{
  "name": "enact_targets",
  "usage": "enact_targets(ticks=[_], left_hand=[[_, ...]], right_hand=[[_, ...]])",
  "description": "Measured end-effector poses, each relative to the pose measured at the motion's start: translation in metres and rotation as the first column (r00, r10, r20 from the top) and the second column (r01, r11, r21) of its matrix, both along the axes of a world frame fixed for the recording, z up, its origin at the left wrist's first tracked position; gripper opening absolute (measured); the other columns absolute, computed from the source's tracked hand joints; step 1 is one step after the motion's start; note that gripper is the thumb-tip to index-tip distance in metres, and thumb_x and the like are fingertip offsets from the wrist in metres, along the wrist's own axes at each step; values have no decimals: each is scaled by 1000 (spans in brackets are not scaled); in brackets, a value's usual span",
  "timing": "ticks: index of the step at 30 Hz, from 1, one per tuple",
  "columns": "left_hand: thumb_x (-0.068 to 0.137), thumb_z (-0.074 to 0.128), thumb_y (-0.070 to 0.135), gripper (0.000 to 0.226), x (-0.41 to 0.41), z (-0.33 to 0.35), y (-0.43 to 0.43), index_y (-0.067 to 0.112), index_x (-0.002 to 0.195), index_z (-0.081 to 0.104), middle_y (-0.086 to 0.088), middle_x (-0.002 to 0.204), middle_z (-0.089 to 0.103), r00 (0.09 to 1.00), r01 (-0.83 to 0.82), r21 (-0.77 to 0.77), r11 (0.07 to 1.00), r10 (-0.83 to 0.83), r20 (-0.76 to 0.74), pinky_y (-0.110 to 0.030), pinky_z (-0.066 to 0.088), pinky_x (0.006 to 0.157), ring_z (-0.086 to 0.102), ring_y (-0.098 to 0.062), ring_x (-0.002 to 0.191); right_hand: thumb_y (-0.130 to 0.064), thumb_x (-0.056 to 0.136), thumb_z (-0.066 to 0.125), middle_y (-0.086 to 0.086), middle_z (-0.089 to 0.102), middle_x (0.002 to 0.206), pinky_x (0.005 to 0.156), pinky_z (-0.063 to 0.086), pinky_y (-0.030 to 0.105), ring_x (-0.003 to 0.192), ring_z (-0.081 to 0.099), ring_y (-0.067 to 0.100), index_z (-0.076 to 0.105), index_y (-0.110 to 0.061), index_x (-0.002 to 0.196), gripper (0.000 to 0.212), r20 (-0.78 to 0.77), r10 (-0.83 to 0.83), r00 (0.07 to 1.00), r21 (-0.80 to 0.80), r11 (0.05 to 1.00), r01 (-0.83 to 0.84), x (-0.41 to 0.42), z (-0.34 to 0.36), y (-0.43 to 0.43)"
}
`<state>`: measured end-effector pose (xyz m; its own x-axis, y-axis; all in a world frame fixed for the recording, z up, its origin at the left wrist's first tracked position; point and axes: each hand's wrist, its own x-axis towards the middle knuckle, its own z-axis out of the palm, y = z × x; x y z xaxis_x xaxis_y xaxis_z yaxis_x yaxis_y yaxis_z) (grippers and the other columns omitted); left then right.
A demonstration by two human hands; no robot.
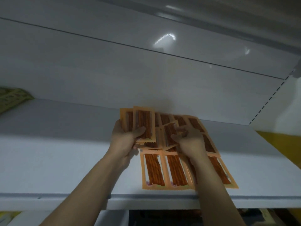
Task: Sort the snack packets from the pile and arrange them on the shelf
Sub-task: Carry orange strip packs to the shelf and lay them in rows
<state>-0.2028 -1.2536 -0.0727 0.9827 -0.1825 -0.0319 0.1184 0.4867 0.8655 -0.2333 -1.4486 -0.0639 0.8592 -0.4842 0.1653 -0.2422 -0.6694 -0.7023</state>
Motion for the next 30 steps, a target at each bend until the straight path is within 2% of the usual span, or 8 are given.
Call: enact_targets(ticks=[6, 10, 13, 18, 21, 25, 28, 30], left_hand=[[78, 75, -7, 52, -9, -4, -3, 6, 122, 51, -17, 108, 71, 999, -45, 29, 999, 46, -14, -23, 50, 45, 70, -37, 89], [75, 78, -7, 54, -10, -5, -2, 11, 120, 53, -12, 107, 72, 998, -60, 59, 996, 60, 7, -45, 60, 78, 72, -30, 95], [75, 76, -10, 53, -13, -4, -2, 10, 120, 54, -15, 109, 71, 999, -37, 17, 999, 37, -3, -50, 59, 83, 72, -31, 96], [75, 72, -16, 55, -17, -1, -9, 9, 120, 54, -16, 109, 71, 999, -45, -50, 998, 45, 9, -55, 57, 85, 71, -33, 98], [74, 74, -15, 56, -21, 2, -18, 8, 120, 54, -15, 108, 71, 996, -55, 2, 998, 55, 70, -54, 57, 86, 71, -31, 98], [74, 78, -9, 55, -29, 1, -30, 11, 120, 54, -10, 104, 73, 988, -36, 110, 993, 19, 152, -49, 58, 85, 72, -26, 96], [75, 80, -3, 55, -34, -3, -38, 14, 121, 54, -10, 105, 72, 987, -17, 164, 986, -9, 157, -49, 58, 85, 72, -26, 95], [79, 78, 4, 49, -37, -2, -42, 18, 119, 54, -10, 102, 72, 986, -2, 197, 980, -30, 161, -38, 60, 67, 72, -20, 80]], right_hand=[[-31, 88, 70, 0, 69, 112, 79, 37, 21, 106, 61, 17, 67, -19, 118, 33, -110, -26, 994, -236, 972, -1, -1, -8, 5], [-28, 90, 68, 7, 70, 109, 85, 43, 29, 109, 59, 25, 71, -13, 111, 26, -41, 9, 999, -357, 934, -23, -7, -10, 9], [-27, 93, 63, 7, 66, 116, 87, 44, 30, 113, 57, 25, 69, -15, 115, 26, -107, 17, 994, -411, 910, -60, -8, -4, 14], [-31, 101, 50, -10, 58, 90, 58, 32, 18, 73, 49, -3, 64, -24, 106, 16, 65, 98, 993, -9, 995, -98, -17, 16, 24], [-38, 96, 58, -20, 62, 83, 60, 40, 2, 70, 57, -8, 62, -30, 94, 9, 124, 182, 976, 223, 953, -206, -24, 20, 30], [-29, 92, 66, -6, 76, 93, 83, 57, 34, 85, 72, 9, 71, -23, 107, 17, 158, 209, 965, 466, 846, -259, -32, 15, 30], [-18, 93, 64, -6, 76, 93, 76, 55, 26, 84, 72, 7, 72, -20, 105, 15, 189, 196, 962, 485, 833, -265, -38, 14, 25], [-16, 92, 65, -3, 76, 94, 78, 55, 26, 86, 72, 9, 72, -18, 104, 14, 209, 186, 960, 483, 834, -267, -40, 15, 20]])
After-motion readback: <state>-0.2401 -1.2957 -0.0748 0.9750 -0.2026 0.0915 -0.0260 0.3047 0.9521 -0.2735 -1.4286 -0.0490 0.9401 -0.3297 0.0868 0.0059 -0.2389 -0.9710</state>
